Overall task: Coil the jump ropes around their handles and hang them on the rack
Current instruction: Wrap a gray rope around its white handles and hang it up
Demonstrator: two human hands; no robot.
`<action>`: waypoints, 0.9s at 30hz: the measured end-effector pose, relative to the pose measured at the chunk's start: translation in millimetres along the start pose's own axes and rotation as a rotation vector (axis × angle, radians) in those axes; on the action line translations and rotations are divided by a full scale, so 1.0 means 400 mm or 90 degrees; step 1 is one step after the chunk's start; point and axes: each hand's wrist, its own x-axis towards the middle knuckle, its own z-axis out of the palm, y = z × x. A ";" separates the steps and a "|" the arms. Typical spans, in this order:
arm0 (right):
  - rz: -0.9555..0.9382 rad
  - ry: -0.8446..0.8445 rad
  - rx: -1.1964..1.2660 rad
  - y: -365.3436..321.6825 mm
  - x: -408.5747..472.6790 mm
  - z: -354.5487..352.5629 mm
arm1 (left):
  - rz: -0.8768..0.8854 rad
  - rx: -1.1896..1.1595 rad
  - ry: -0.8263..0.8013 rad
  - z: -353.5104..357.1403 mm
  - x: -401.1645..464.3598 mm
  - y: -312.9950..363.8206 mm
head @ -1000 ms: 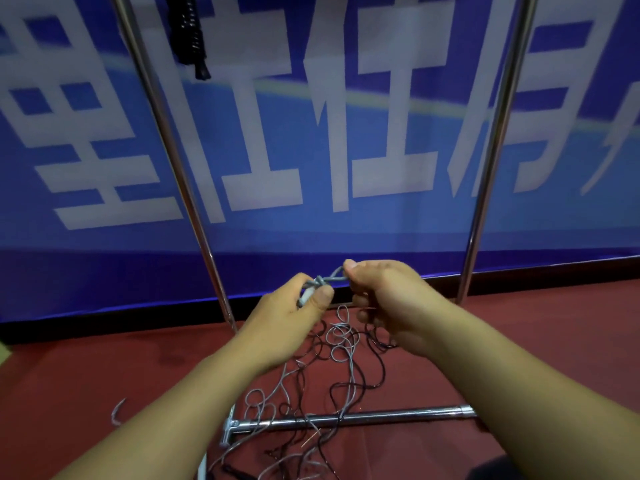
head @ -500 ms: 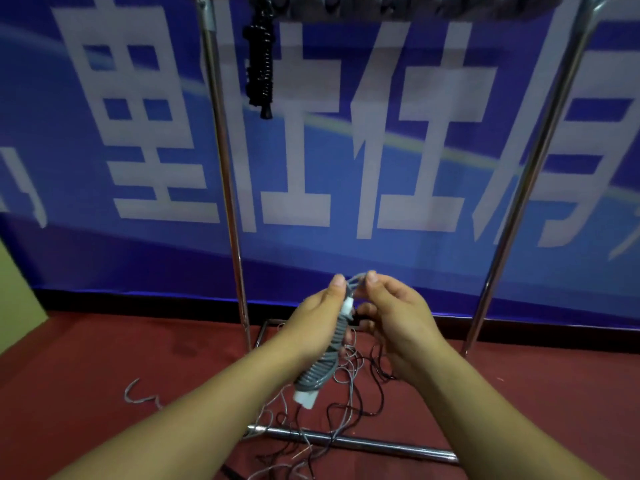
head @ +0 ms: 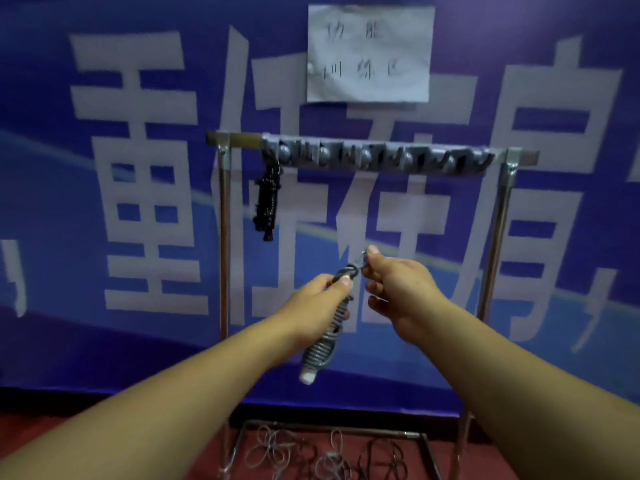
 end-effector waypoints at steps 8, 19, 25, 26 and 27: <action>-0.084 -0.030 -0.079 -0.173 0.137 0.062 | -0.003 0.009 0.060 -0.108 0.132 0.123; -0.181 -0.108 -0.091 -0.309 0.298 0.218 | -0.002 -0.109 0.141 -0.251 0.288 0.201; -0.189 -0.040 -0.055 -0.335 0.345 0.273 | 0.018 -0.077 0.151 -0.268 0.315 0.241; -0.183 -0.030 -0.044 -0.330 0.354 0.281 | 0.014 -0.074 0.154 -0.271 0.317 0.243; -0.170 -0.020 -0.038 -0.323 0.363 0.289 | 0.004 -0.070 0.156 -0.272 0.318 0.242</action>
